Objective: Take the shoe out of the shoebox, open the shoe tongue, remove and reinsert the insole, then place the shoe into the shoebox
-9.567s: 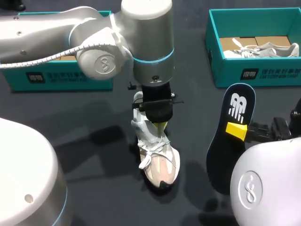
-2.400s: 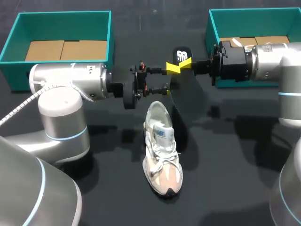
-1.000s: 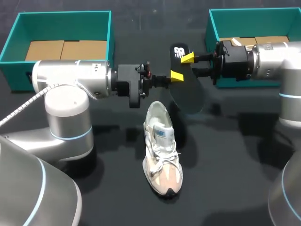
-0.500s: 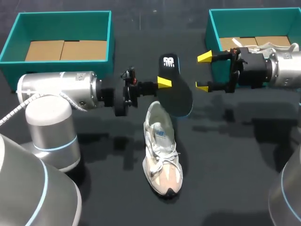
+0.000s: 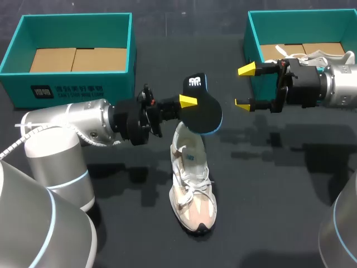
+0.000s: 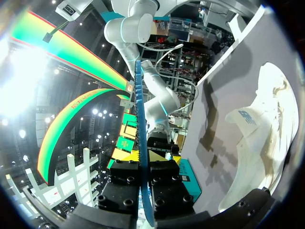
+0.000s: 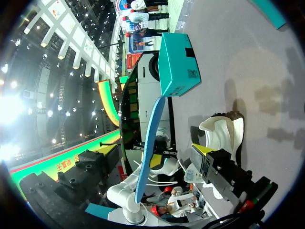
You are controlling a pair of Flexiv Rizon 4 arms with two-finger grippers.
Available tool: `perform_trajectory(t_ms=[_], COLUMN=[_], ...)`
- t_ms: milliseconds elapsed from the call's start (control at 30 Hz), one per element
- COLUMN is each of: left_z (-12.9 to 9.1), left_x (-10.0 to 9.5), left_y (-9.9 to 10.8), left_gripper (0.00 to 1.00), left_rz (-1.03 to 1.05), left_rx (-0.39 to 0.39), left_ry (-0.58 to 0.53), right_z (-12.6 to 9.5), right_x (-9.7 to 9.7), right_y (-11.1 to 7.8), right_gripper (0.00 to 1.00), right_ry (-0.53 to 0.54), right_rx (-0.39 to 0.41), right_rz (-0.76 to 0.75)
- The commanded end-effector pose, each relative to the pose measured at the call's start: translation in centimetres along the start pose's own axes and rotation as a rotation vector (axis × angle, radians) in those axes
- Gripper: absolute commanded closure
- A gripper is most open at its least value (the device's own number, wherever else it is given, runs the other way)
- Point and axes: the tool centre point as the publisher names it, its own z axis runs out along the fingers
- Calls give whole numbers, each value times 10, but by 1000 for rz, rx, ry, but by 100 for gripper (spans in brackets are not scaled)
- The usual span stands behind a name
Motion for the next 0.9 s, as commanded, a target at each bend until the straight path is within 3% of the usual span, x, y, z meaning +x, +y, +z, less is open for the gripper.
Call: perform_trajectory(t_ms=[33, 133, 167, 233, 300, 700, 900], left_z=[0, -3, -2, -3, -4, -4, 3], left_x=[2, -9, -21, -27, -31, -31, -20], left_y=[2, 5, 4, 1, -1, -1, -9], left_gripper=[100, 100, 100, 100, 100, 100, 100], left_rz=[-90, -347, -480, -728, -695, -695, -1140], left_rx=[-7, -73, -81, -116, -116, -116, -62], left_ry=[-4, -52, -79, -64, -21, -21, -122], right_z=[0, 0, 0, 0, 0, 0, 0], right_x=[0, 0, 0, 0, 0, 0, 0], right_y=[-1, -1, -1, -1, -1, -1, -1], right_gripper=[0, 0, 0, 0, 0, 0, 0], right_ry=[-4, -4, -4, -4, -4, -4, -4], right_rx=[-1, -1, -1, -1, -1, -1, -1], right_rz=[1, 1, 1, 1, 1, 1, 1])
